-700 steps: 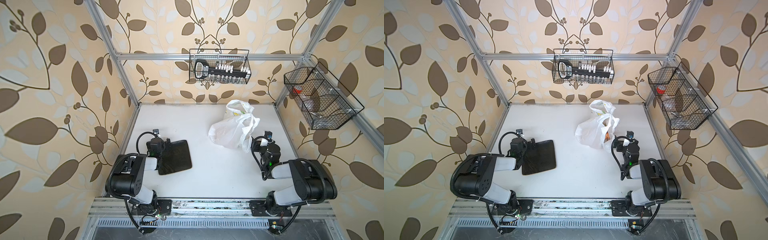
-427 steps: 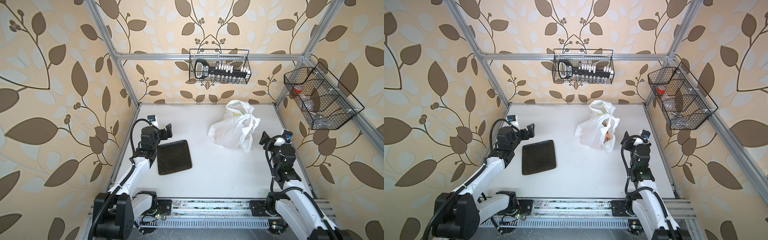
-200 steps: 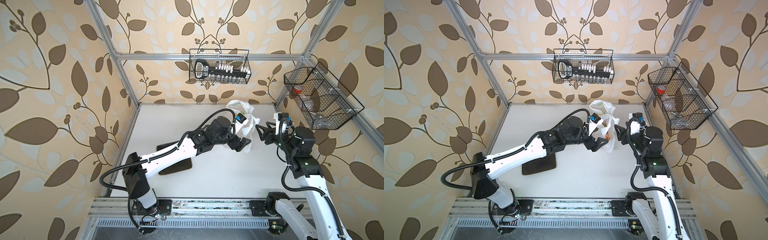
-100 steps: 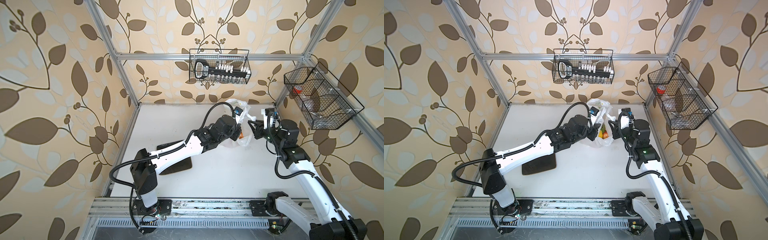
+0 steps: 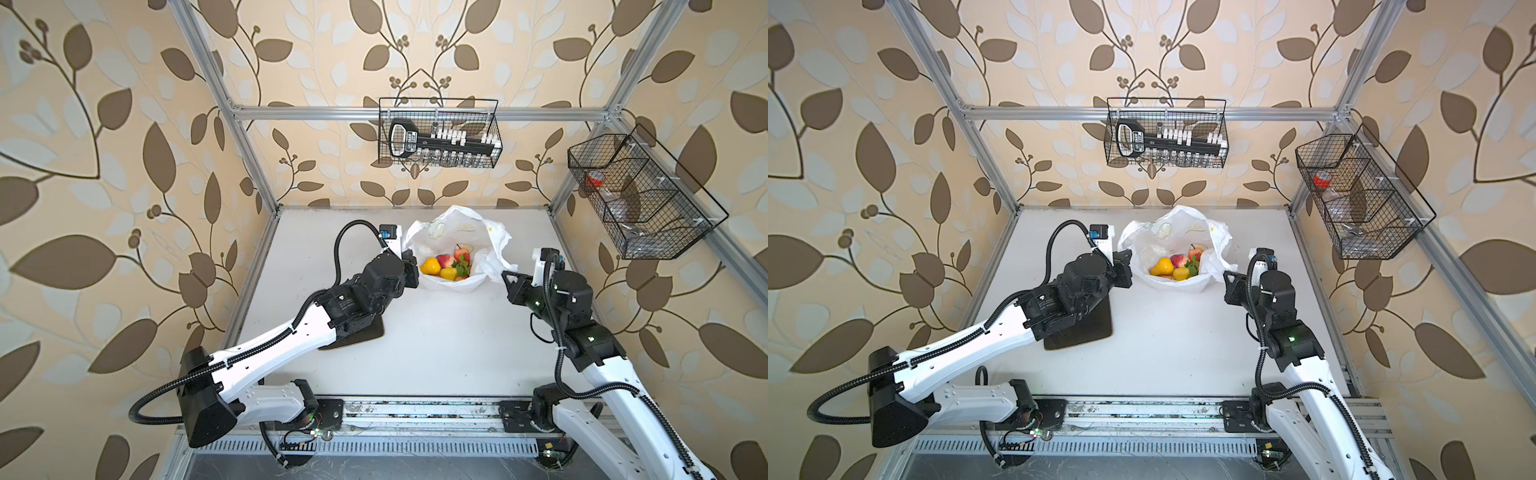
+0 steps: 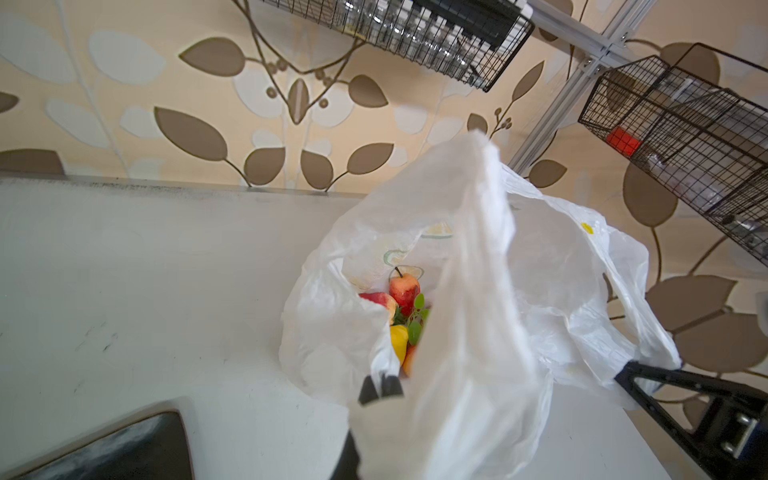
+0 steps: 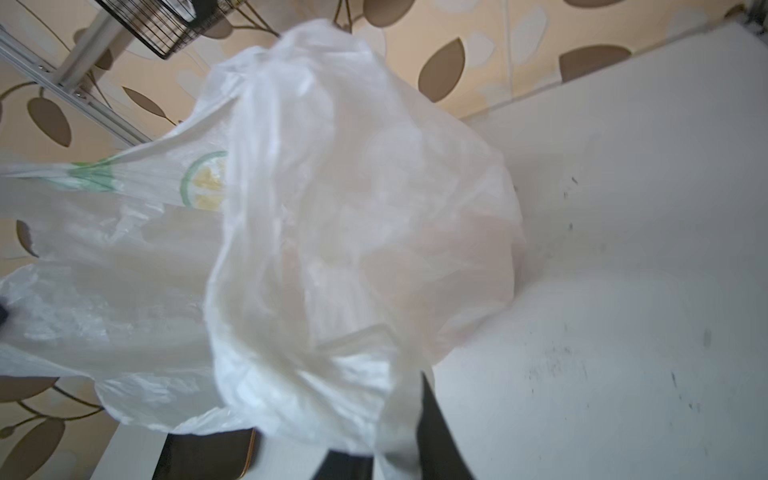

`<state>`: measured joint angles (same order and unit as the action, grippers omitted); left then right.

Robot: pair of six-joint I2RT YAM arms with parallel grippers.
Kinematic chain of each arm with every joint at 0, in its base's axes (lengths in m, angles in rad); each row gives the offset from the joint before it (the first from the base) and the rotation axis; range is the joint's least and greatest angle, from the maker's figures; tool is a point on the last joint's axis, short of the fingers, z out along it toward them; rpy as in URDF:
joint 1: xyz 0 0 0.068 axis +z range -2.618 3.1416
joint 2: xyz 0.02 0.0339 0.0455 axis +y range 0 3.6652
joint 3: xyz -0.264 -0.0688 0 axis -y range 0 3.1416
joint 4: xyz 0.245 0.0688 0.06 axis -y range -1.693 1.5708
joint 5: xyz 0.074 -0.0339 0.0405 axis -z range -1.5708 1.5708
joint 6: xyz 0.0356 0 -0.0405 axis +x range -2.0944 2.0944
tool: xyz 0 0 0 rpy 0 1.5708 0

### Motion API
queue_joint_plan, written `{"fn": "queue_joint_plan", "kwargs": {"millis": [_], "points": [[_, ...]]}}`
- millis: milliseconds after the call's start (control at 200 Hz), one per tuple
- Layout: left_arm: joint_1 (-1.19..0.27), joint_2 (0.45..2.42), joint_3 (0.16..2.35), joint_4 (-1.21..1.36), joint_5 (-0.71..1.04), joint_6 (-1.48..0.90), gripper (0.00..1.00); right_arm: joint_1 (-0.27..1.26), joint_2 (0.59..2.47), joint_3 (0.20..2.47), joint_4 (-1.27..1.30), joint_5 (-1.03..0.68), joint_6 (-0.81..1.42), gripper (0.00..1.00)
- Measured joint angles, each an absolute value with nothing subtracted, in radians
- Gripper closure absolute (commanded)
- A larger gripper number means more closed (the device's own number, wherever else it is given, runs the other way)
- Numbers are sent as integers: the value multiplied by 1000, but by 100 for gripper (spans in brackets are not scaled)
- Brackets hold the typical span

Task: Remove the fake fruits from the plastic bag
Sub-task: 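Pull the bag mouth open with both grippers, spreading the handles apart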

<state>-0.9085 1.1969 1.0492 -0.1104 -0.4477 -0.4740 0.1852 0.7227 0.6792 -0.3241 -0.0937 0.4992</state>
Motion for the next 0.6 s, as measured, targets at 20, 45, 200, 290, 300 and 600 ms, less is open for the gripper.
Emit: {"fn": "queue_joint_plan", "kwargs": {"millis": [20, 45, 200, 290, 300, 600], "points": [[-908, 1195, 1039, -113, -445, -482, 100, 185, 725, 685, -343, -93, 503, 46], [-909, 1194, 1028, -117, -440, -490, 100, 185, 727, 698, -369, -93, 500, 38], [-909, 1194, 976, -156, -398, -513, 100, 186, 763, 919, -508, -97, 436, 12], [-909, 1193, 970, -163, -380, -516, 100, 186, 796, 1092, -547, -129, 376, 9], [-909, 1194, 970, -162, -376, -516, 100, 186, 803, 1112, -553, -134, 370, 9], [-909, 1192, 970, -162, -329, -528, 100, 274, 1142, 1484, -735, -171, 285, 3]]}}
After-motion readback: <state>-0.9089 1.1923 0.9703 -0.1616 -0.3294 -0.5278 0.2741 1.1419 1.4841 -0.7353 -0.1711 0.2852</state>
